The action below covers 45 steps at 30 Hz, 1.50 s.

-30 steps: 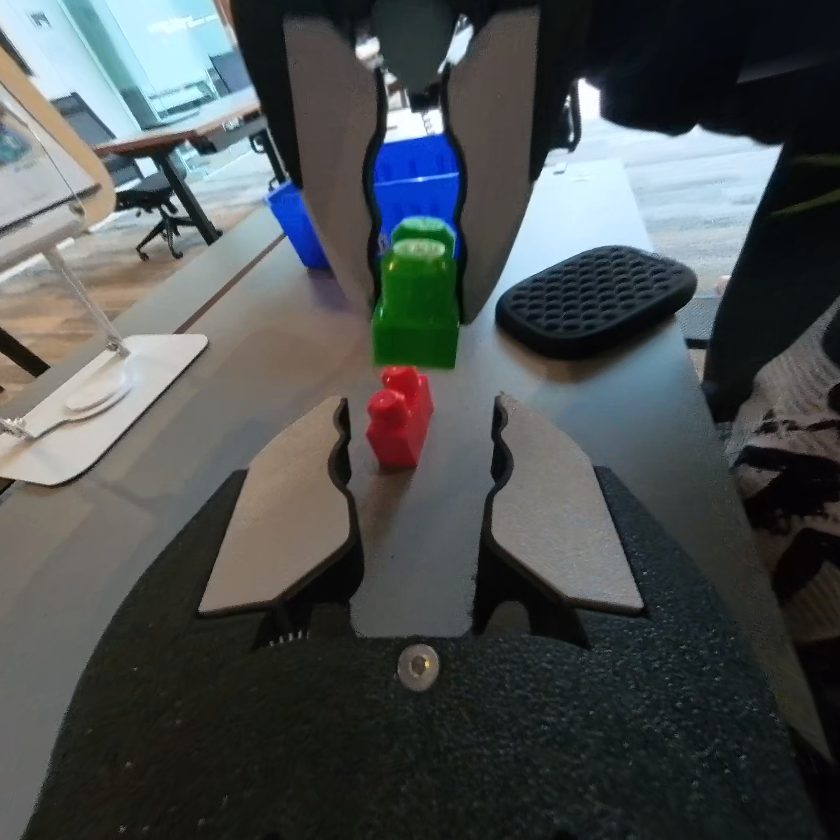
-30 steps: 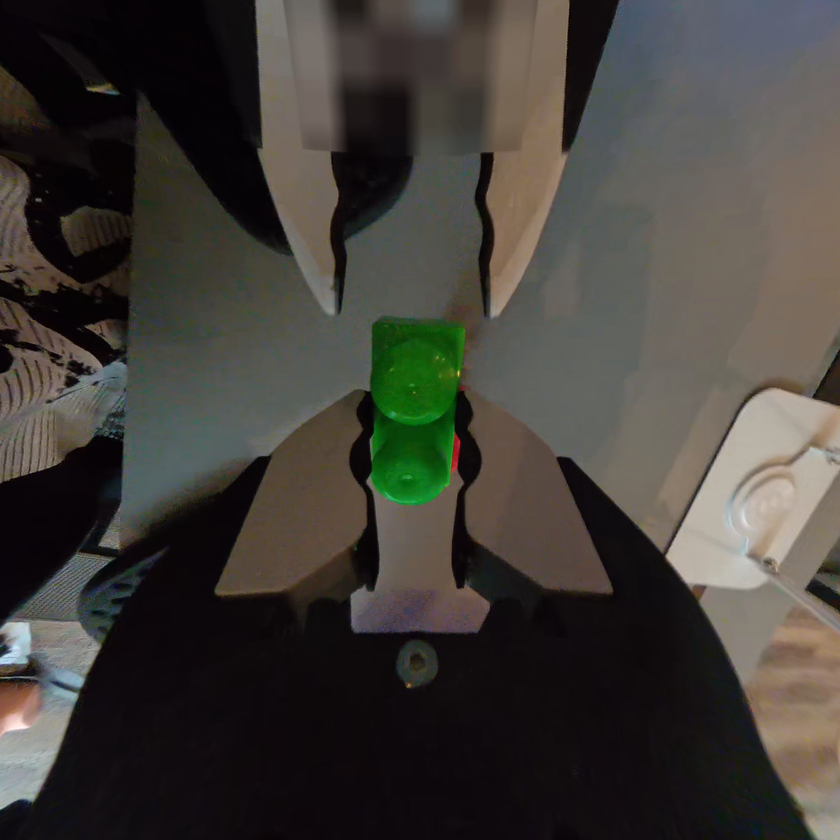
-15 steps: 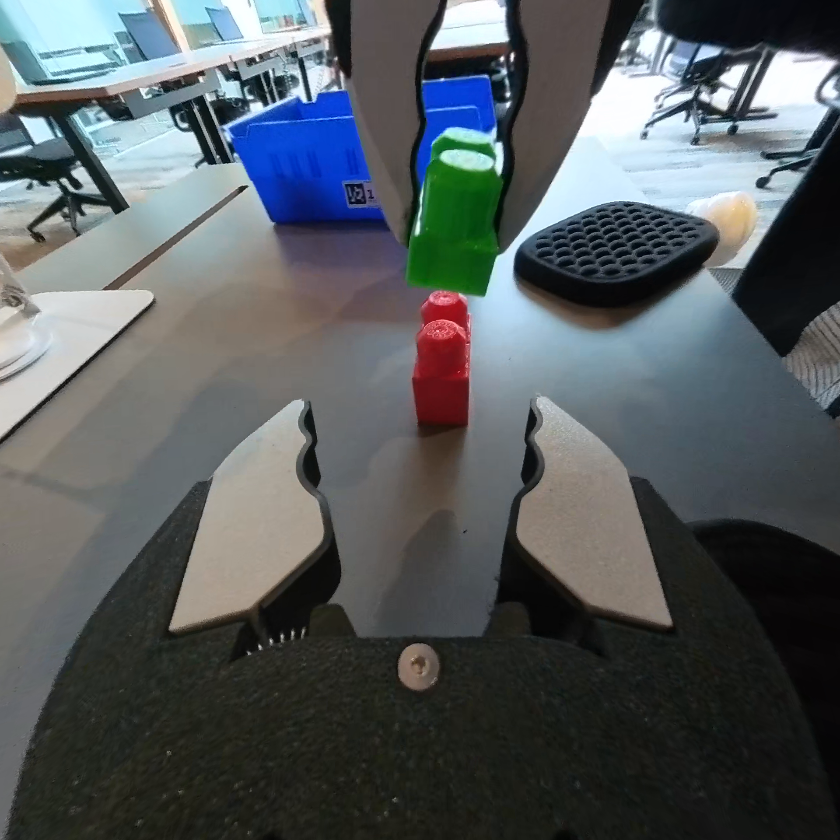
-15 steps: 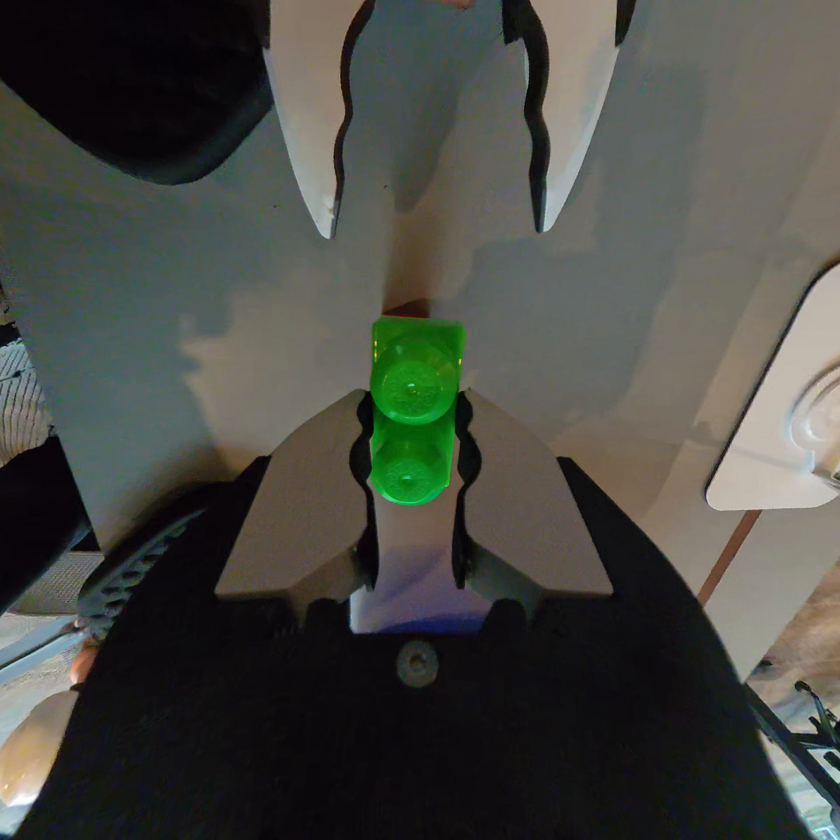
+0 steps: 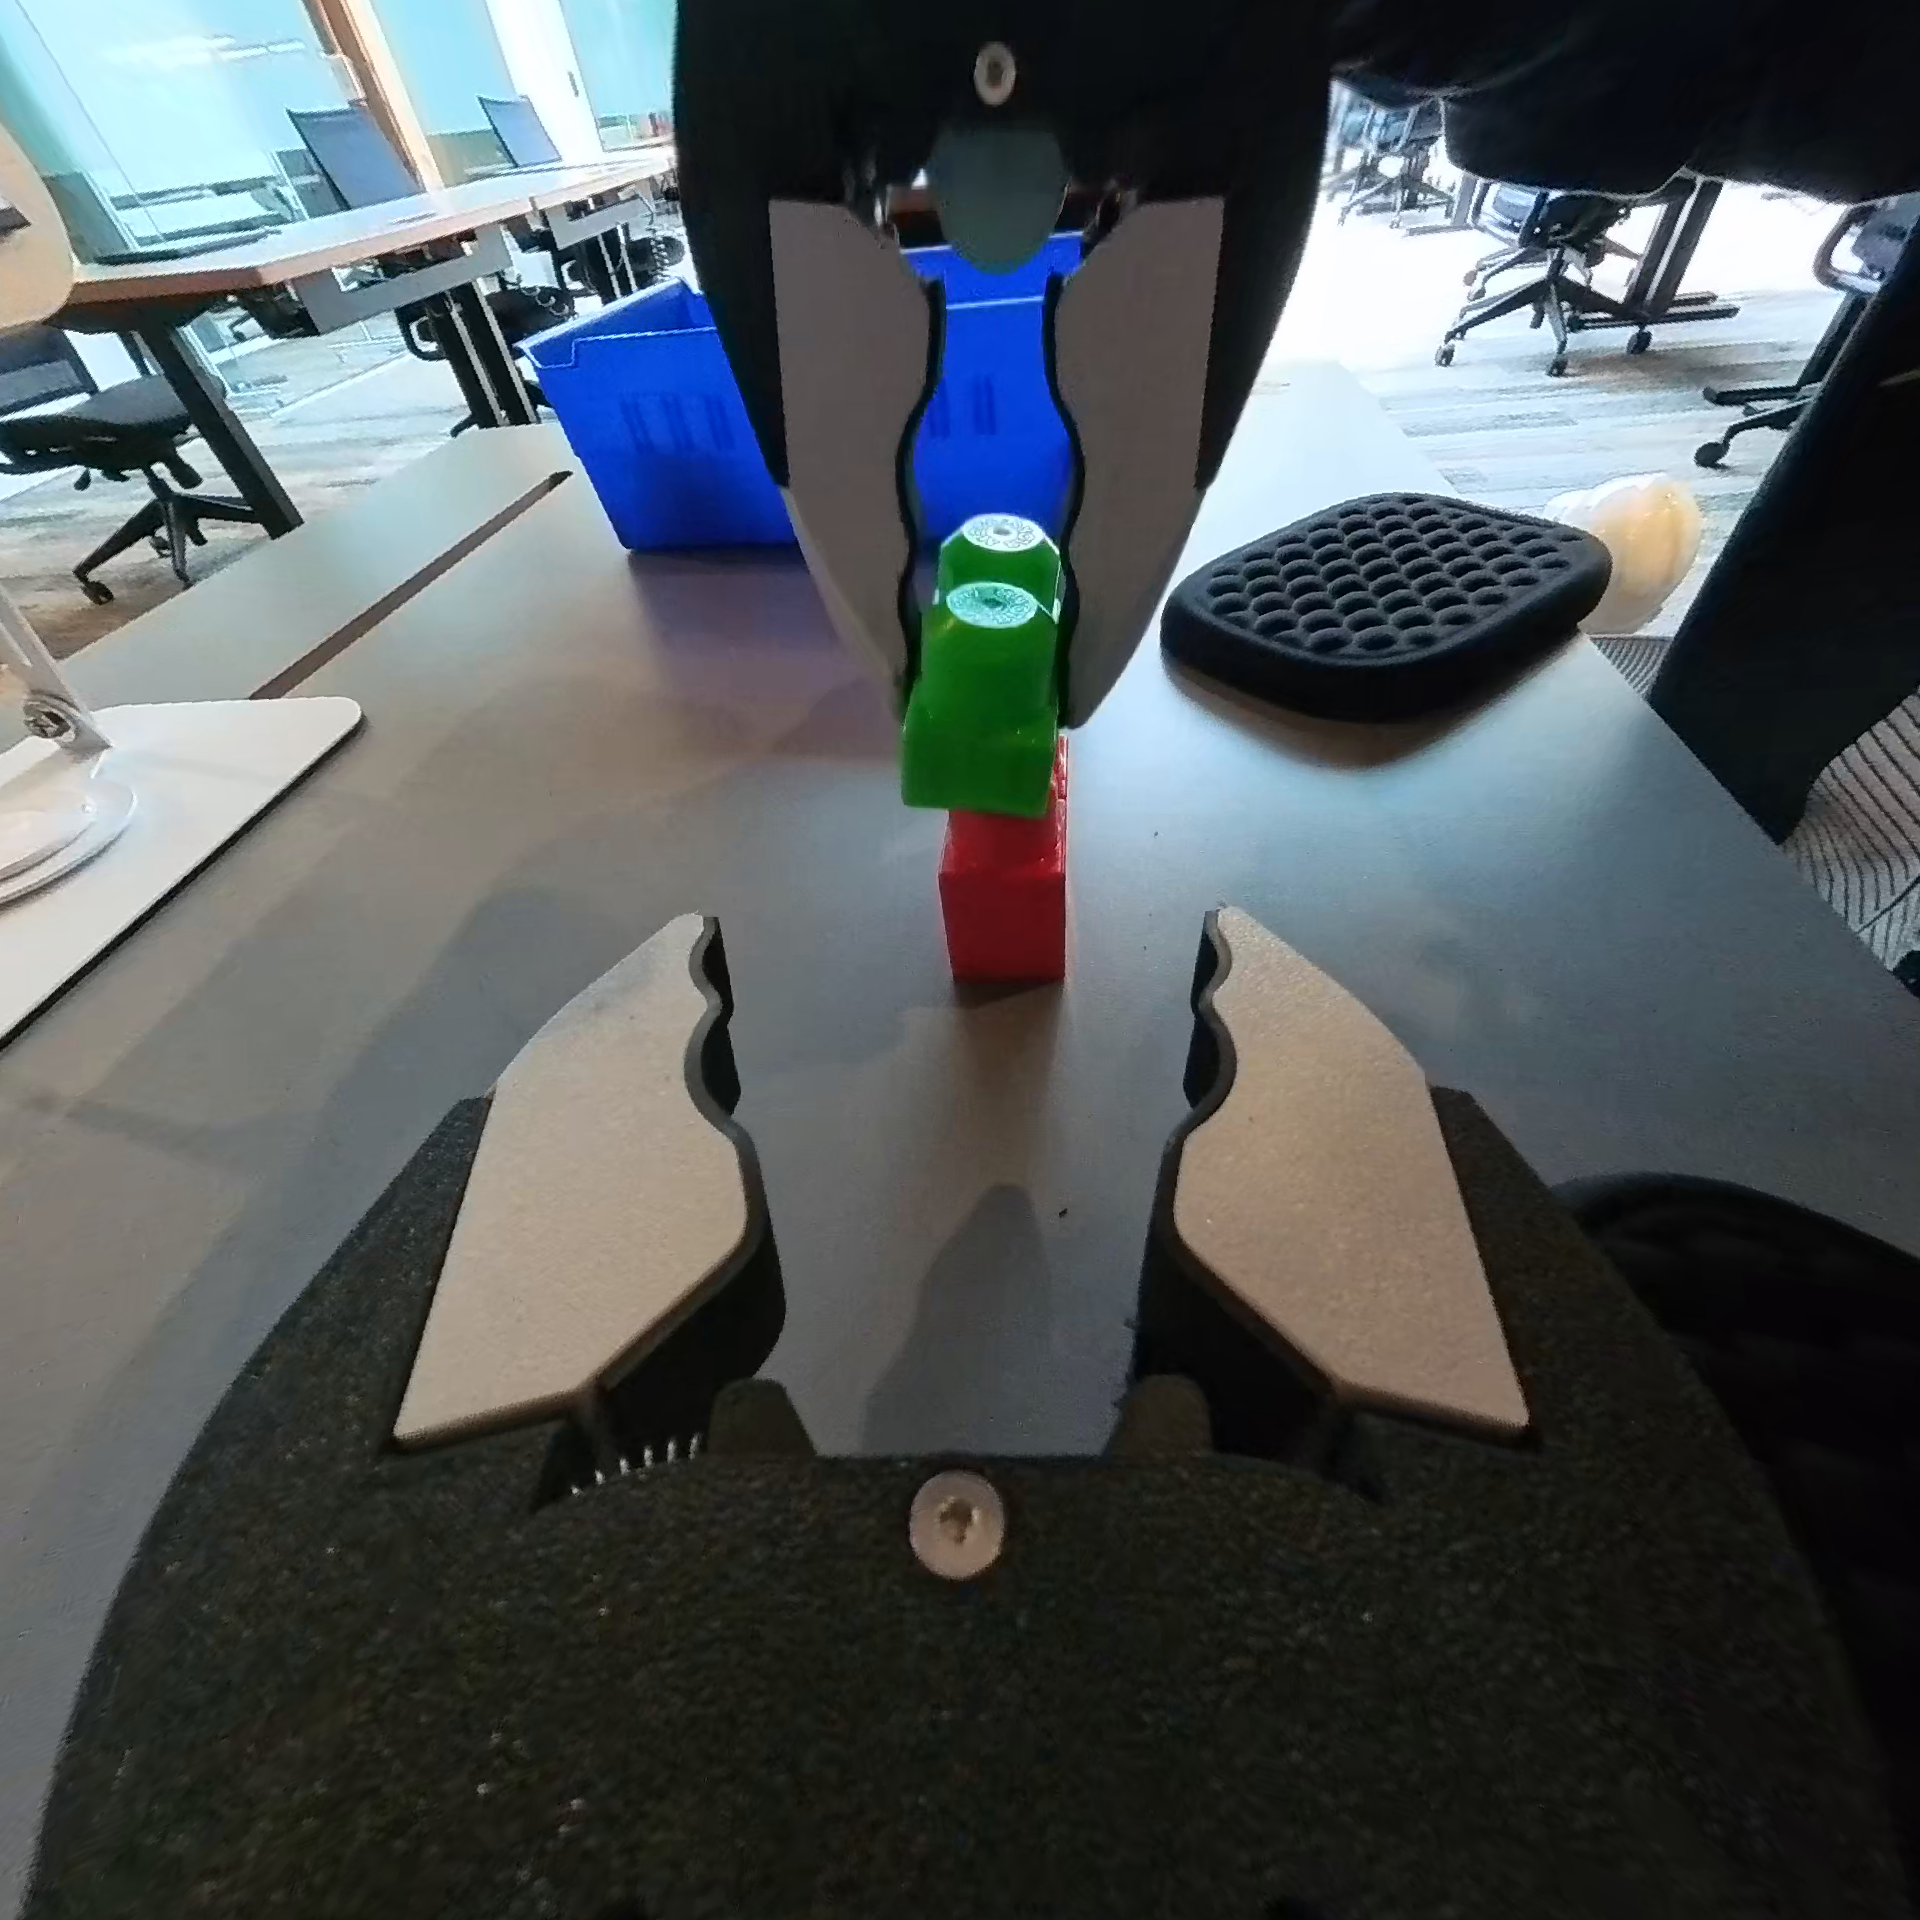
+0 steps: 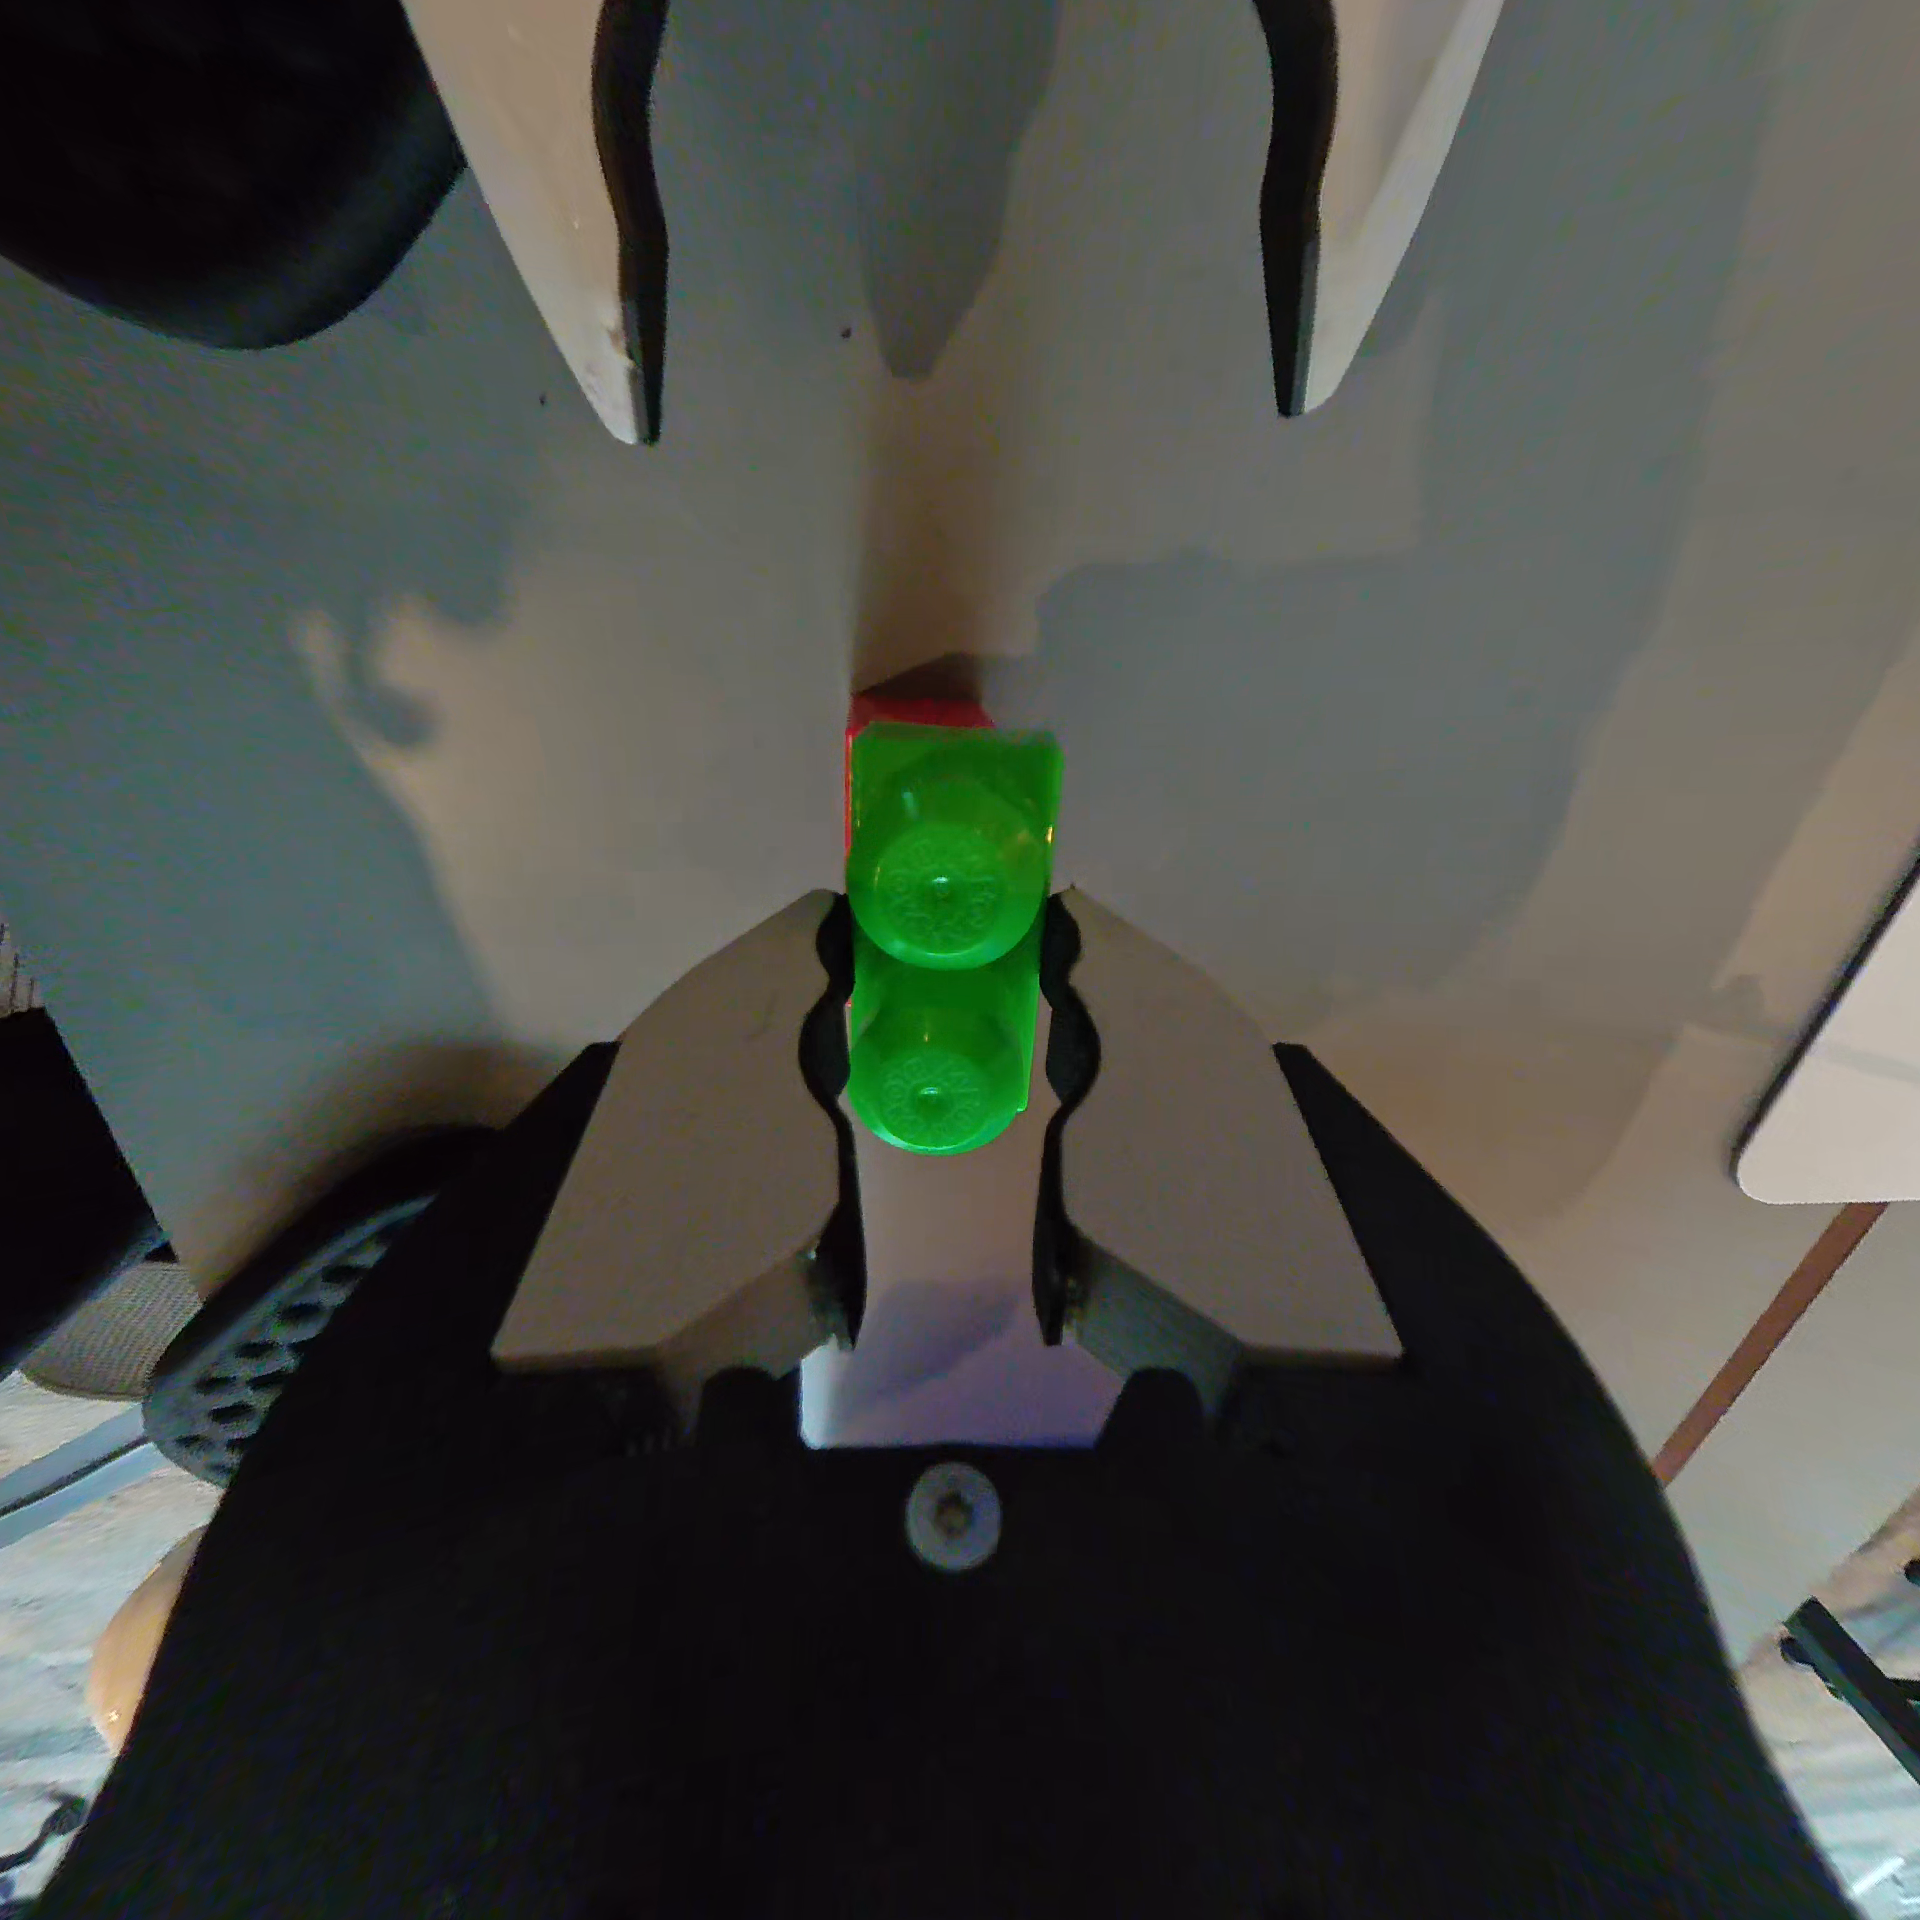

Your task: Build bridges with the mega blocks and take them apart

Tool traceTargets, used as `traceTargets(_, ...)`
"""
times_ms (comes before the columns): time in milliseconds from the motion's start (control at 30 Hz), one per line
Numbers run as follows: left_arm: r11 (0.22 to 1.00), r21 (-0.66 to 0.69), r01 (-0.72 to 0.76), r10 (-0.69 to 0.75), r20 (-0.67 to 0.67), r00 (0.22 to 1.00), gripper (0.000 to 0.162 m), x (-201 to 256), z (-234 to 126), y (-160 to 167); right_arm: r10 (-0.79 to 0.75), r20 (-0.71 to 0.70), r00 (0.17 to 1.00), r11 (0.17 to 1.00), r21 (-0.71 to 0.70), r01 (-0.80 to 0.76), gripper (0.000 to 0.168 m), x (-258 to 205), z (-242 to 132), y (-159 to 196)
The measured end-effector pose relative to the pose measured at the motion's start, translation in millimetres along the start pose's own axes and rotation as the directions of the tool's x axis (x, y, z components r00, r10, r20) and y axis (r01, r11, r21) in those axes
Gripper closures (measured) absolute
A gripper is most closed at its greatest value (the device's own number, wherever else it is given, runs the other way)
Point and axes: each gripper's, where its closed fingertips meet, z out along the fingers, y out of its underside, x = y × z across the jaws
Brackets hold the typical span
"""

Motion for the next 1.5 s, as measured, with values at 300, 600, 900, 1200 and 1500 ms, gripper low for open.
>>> traceTargets(300,1.0,-0.012,-0.015,0.015,0.005,1.0,0.079,0.9,1.1,1.3,-0.006,0.022,1.0,1.0,-0.014,0.006,0.134,-4.2,12.2,2.7)
traceTargets(600,1.0,-0.007,-0.011,0.011,0.002,1.0,0.08,0.7,0.6,0.9,-0.003,0.039,0.999,1.0,-0.017,0.004,0.134,-4.5,18.4,3.5)
traceTargets(900,1.0,-0.006,-0.014,0.014,0.001,1.0,0.081,1.1,0.6,0.9,0.006,0.086,0.996,0.998,-0.071,0.0,0.134,-5.9,24.3,4.7)
traceTargets(1200,1.0,-0.008,-0.007,0.007,-0.003,1.0,0.082,1.1,0.8,1.2,0.002,0.062,0.998,0.989,-0.145,0.007,0.133,-5.7,27.9,6.4)
traceTargets(1500,1.0,-0.013,-0.014,0.014,0.0,1.0,0.083,1.5,1.3,1.8,-0.009,0.031,0.999,0.989,-0.145,0.013,0.133,-5.1,30.6,6.5)
